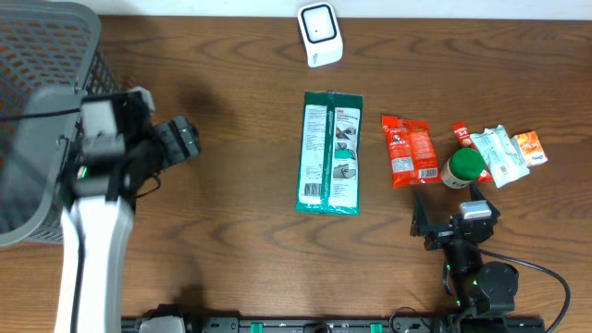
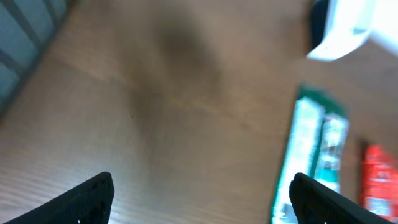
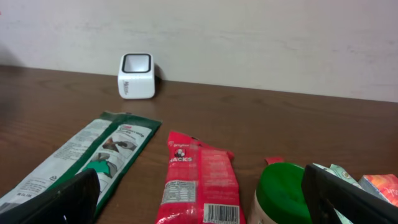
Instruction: Scan the item barcode
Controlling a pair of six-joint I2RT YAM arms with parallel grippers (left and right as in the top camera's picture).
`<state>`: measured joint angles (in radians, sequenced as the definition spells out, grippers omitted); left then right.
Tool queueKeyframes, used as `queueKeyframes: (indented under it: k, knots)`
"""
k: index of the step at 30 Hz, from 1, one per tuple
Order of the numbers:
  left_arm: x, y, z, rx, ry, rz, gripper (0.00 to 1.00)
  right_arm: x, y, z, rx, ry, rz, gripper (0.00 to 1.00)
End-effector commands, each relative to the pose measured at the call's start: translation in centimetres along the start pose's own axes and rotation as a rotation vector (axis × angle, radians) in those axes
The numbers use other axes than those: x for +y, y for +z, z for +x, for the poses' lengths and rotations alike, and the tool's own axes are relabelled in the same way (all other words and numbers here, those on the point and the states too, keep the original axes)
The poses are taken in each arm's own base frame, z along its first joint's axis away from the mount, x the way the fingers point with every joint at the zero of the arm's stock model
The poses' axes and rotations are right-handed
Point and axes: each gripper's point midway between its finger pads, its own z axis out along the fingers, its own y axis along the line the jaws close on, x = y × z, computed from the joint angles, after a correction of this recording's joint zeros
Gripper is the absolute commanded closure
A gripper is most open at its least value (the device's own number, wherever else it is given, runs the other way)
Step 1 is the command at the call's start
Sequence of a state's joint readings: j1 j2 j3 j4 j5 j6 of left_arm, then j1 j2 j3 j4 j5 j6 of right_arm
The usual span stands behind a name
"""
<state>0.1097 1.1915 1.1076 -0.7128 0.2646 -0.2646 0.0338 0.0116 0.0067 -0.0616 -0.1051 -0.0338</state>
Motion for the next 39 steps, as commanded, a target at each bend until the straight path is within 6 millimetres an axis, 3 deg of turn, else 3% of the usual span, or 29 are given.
queueKeyframes:
  k: [1,3,7,11,18,23,27,31,39]
  knots:
    - [-2.2,-6.7,-1.6,-0.204,0.057,0.077,0.09,-0.1,0.0,0.0,-0.002,0.011,0.002,0.01]
    - [-2.6,-11.1,-1.9,-0.346,0.093,0.086,0.09,-0.1,0.0,0.0,-0.002,0.011,0.002,0.01]
    - [-3.7,-17.2,-1.0,-0.525,0.131,0.145,0.09,-0.1,0.0,0.0,-0.002,0.011,0.002,0.01]
    - [-3.8,-19.8,0.3,-0.593,0.145,0.167,0.09,-0.1,0.0,0.0,-0.002,0.011,0.002,0.01]
    - [-2.1,-22.6,6.2,-0.601,0.139,0.152,0.09,-0.1,0.0,0.0,-0.002,0.011,0.002,0.01]
    - [-1.0,-24.8,8.3,-0.695,0.137,0.132,0.09,-0.1,0.0,0.0,-0.002,0.011,0.002,0.01]
    - [-0.6,-25.1,9.6,-0.737,0.145,0.148,0.09,-0.1,0.0,0.0,-0.002,0.011,0.002,0.01]
    - [0.0,-24.0,10.6,-0.737,0.144,0.149,0.09,-0.1,0.0,0.0,-0.002,0.011,0.002,0.01]
    - [1.1,-19.5,11.7,-0.664,0.144,0.144,0.09,-0.1,0.0,0.0,-0.002,0.011,0.002,0.01]
